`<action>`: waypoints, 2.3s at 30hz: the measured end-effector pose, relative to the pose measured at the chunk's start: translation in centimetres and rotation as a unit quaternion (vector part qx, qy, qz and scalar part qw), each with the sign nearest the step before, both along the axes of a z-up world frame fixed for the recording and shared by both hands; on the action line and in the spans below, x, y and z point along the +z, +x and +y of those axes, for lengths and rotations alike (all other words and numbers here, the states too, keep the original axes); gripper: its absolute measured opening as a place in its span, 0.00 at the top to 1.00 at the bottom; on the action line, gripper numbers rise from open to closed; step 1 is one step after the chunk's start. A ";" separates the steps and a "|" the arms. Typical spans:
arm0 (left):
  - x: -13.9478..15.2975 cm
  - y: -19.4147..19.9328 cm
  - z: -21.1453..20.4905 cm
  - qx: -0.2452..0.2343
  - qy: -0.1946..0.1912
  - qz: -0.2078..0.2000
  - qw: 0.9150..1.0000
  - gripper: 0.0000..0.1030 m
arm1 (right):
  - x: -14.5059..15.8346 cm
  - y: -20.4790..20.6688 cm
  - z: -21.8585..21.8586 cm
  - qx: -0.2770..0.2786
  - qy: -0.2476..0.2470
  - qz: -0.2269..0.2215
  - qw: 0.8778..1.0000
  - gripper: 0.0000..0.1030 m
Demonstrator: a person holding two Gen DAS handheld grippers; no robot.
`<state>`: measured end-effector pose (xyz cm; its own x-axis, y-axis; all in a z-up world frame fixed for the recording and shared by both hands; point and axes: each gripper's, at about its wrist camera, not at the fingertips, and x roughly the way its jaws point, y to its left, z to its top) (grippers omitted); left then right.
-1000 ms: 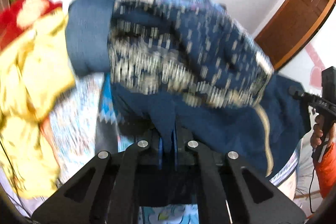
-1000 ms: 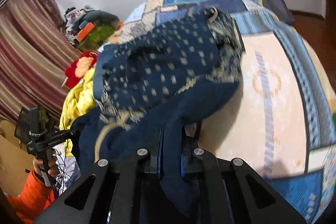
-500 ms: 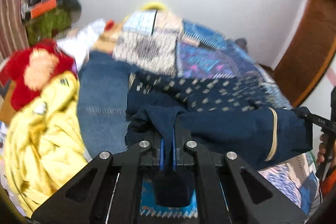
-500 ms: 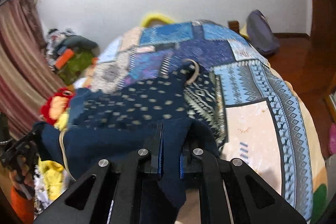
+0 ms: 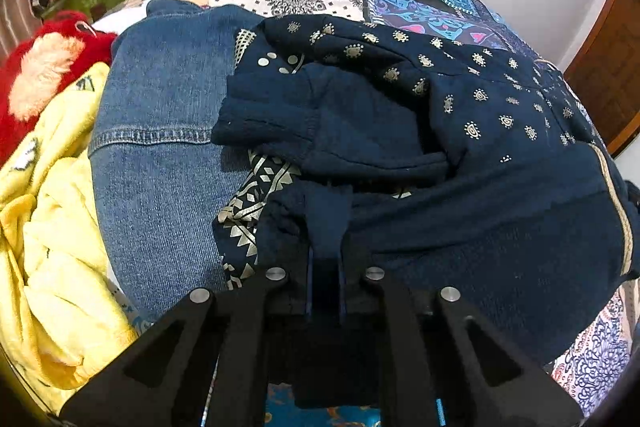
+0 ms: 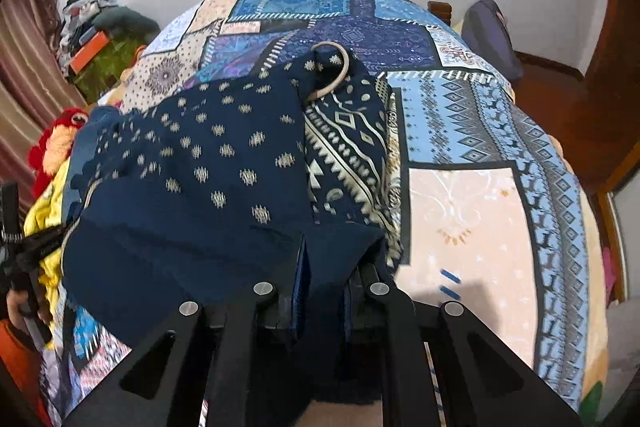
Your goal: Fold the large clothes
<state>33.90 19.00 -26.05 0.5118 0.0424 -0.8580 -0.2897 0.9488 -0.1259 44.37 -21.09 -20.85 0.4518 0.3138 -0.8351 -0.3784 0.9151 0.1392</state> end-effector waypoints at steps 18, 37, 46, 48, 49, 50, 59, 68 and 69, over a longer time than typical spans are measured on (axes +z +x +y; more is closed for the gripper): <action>3.6 -1.6 0.6 -0.006 -0.011 0.009 1.000 0.59 | 5.6 -7.3 -9.2 -0.081 -0.139 -0.094 0.982 0.07; 0.2 -6.2 0.5 -0.019 -0.113 0.019 0.993 0.60 | 0.2 -8.5 -0.9 0.013 0.107 0.059 0.992 0.34; 1.8 -5.5 -3.5 -0.050 0.015 0.011 0.999 0.91 | -0.8 -7.5 2.0 0.068 0.083 0.054 0.993 0.85; 3.0 -5.7 -3.7 -0.051 0.031 -0.004 0.998 0.91 | 0.5 -7.8 2.1 0.076 0.073 0.033 0.994 0.87; 4.0 -5.7 -3.7 -0.049 0.033 -0.015 0.998 0.91 | 1.4 -7.9 2.2 0.082 0.072 0.020 0.994 0.87; 5.0 -5.7 -3.5 -0.047 0.033 -0.026 0.998 0.92 | 2.1 -8.0 2.0 0.085 0.073 0.011 0.994 0.87; 13.1 -2.5 -0.5 -0.022 0.006 -0.118 0.993 0.95 | 7.7 -4.9 3.1 0.077 0.088 -0.063 0.991 0.91; 14.5 4.9 2.9 0.014 -0.004 -0.139 0.990 0.96 | 10.0 4.1 5.8 0.038 0.056 -0.109 0.992 0.92; 14.1 5.9 3.5 0.020 -0.011 -0.136 0.990 0.96 | 10.0 4.8 6.0 0.034 0.051 -0.111 0.992 0.92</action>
<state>39.83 22.49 -11.96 0.7222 0.0503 -0.6898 -0.2803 0.9331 -0.2254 49.15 -15.06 -10.87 0.5961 0.4282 -0.6792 -0.4713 0.8714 0.1358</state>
